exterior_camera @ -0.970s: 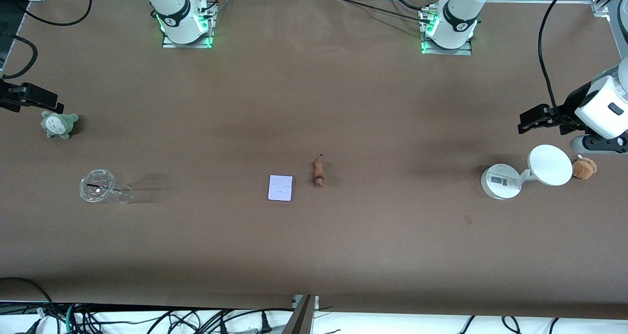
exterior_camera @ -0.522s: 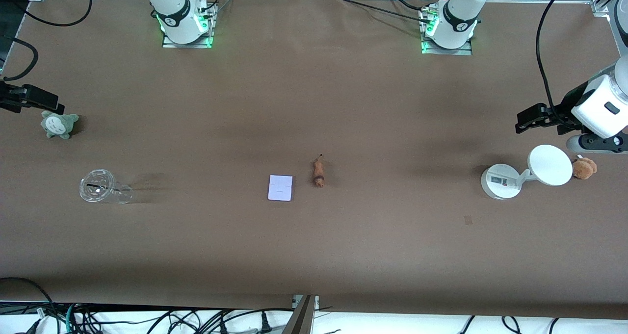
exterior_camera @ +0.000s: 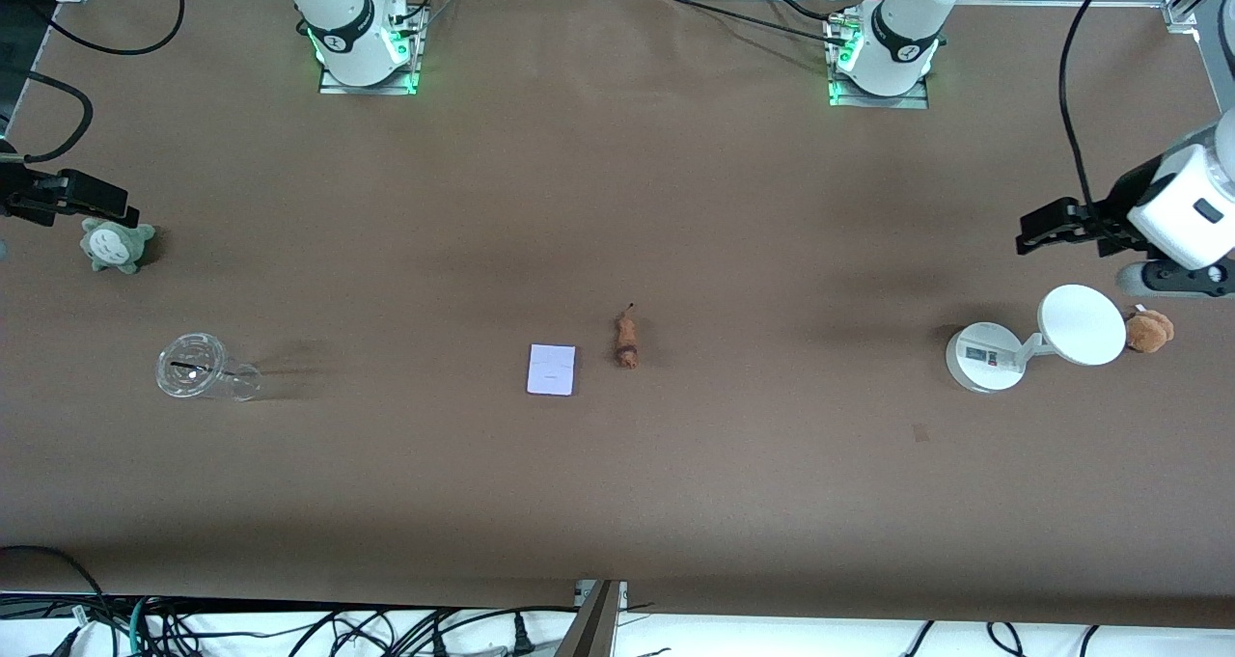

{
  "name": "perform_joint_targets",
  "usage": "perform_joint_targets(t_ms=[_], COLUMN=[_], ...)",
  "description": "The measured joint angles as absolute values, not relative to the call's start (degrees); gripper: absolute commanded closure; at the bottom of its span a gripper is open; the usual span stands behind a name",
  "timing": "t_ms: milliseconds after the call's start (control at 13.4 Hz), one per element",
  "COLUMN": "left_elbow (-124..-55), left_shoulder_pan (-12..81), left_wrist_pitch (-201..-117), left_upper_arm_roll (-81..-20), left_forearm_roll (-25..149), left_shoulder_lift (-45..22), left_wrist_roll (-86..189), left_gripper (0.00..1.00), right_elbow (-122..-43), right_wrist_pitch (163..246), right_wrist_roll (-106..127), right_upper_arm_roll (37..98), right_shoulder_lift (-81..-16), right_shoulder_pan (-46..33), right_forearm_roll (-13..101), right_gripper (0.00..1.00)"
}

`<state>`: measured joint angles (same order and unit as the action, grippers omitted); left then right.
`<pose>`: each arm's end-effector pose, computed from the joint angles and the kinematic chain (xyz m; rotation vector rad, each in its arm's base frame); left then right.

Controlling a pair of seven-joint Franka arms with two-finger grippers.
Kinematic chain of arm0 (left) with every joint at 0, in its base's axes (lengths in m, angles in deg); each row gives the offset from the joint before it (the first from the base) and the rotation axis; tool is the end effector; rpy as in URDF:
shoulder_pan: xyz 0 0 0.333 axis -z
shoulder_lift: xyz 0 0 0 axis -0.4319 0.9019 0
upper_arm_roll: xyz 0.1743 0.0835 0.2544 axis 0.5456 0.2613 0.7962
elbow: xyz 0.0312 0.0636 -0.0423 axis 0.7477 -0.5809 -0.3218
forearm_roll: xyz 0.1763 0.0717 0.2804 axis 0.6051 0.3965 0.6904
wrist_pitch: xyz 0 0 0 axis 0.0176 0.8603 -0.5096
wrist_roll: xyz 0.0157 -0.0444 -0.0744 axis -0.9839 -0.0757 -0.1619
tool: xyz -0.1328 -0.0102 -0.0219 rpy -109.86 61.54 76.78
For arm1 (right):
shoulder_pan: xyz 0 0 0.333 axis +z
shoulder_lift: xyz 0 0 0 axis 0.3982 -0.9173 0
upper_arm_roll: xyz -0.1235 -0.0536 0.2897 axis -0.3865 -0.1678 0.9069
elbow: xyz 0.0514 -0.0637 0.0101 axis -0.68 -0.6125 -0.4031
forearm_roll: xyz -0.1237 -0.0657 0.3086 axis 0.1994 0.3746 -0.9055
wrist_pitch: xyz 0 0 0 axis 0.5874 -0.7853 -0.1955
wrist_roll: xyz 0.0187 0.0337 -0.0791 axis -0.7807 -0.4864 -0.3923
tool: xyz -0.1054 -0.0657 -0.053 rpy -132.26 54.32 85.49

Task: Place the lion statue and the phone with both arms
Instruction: 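Reach the left gripper to the lion while the right gripper moves out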

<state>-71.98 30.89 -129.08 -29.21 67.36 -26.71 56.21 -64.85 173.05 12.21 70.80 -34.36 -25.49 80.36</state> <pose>0.5435 -0.0344 0.5541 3.0836 -0.0140 -0.1740 0.5343 -0.0373 0.5714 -3.1288 0.0209 0.1710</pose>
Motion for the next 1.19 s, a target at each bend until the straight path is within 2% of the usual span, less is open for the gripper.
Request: perform_joint_targets(t_ms=[373, 672, 1194], left_elbow=[-71.3, -70.5, -70.2], left_shoulder_pan=[39.0, 46.9, 54.8], left_wrist_pitch=[-136.2, -147.0, -164.8], left_upper_arm_roll=[-30.1, -30.2, -30.0], left_forearm_roll=[63.6, 63.6, 63.6], left_shoulder_lift=[-18.7, -12.0, 1.5], left_wrist_roll=[41.1, 28.0, 20.3], left_gripper=[0.0, 0.0, 0.0], right_elbow=[-64.9, -65.0, -65.1], right_wrist_pitch=[172.7, 172.7, 174.6], right_wrist_roll=[12.0, 12.0, 12.1], right_upper_arm_roll=[70.9, 70.9, 70.9], right_shoulder_lift=[-34.9, -37.1, -42.4], right_shoulder_pan=[-24.8, -23.7, -22.1], right_forearm_roll=[80.2, 80.2, 80.2], right_gripper=[0.0, 0.0, 0.0])
